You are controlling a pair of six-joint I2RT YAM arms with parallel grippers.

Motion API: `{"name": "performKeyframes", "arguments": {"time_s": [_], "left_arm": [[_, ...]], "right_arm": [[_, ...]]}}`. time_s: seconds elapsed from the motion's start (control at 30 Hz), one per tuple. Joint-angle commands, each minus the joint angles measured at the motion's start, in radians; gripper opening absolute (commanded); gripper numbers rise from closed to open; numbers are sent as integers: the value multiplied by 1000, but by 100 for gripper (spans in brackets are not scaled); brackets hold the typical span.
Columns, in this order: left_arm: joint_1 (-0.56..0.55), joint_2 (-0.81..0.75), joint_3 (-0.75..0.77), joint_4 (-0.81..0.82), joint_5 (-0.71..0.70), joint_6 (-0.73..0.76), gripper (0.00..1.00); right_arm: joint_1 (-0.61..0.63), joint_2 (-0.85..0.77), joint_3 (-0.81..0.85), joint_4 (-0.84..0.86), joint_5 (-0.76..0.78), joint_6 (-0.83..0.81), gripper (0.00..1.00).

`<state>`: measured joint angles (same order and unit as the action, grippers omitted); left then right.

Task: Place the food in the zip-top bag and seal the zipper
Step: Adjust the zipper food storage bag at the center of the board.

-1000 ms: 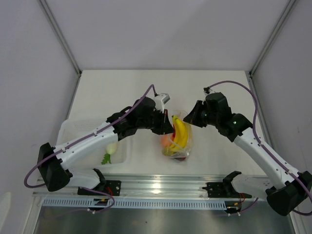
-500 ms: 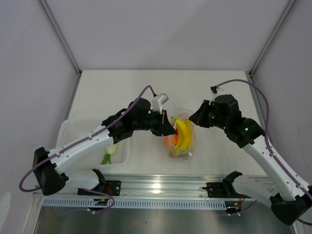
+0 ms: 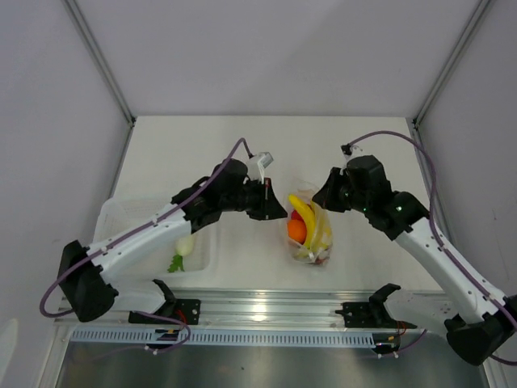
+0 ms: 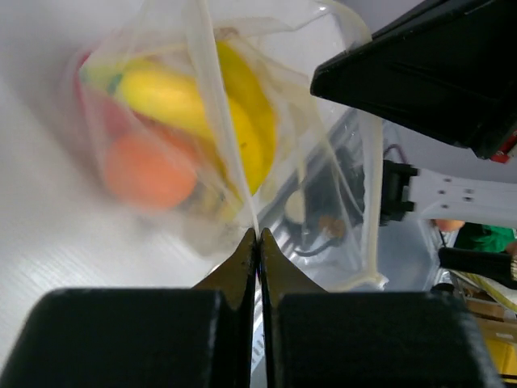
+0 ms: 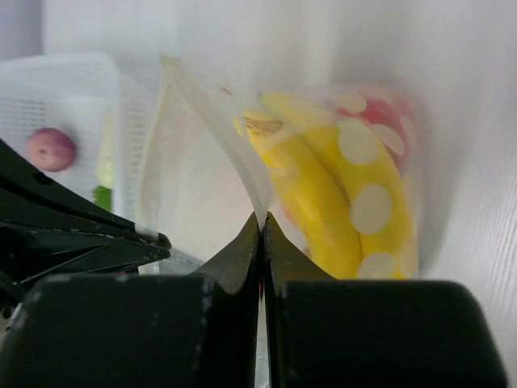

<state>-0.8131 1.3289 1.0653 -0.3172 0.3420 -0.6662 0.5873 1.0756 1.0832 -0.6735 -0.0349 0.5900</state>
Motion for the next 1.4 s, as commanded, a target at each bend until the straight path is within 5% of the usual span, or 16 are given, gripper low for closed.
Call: {"name": "performKeyframes", "arguments": {"time_s": [0.0, 0.37, 0.77, 1.13, 1.37], "left_arm": [[-6, -135, 84, 40, 49, -22, 1], [17, -63, -51, 67, 23, -26, 1], [17, -192, 39, 27, 42, -26, 1], [26, -76, -50, 75, 45, -41, 1], [34, -105, 39, -11, 20, 17, 1]], "right_arm": [[20, -94, 139, -20, -11, -6, 0], [32, -51, -69, 135, -11, 54, 0], [49, -115, 69, 28, 18, 71, 0], [25, -92, -42, 61, 35, 60, 0], [23, -100, -11, 60, 33, 53, 0]]}}
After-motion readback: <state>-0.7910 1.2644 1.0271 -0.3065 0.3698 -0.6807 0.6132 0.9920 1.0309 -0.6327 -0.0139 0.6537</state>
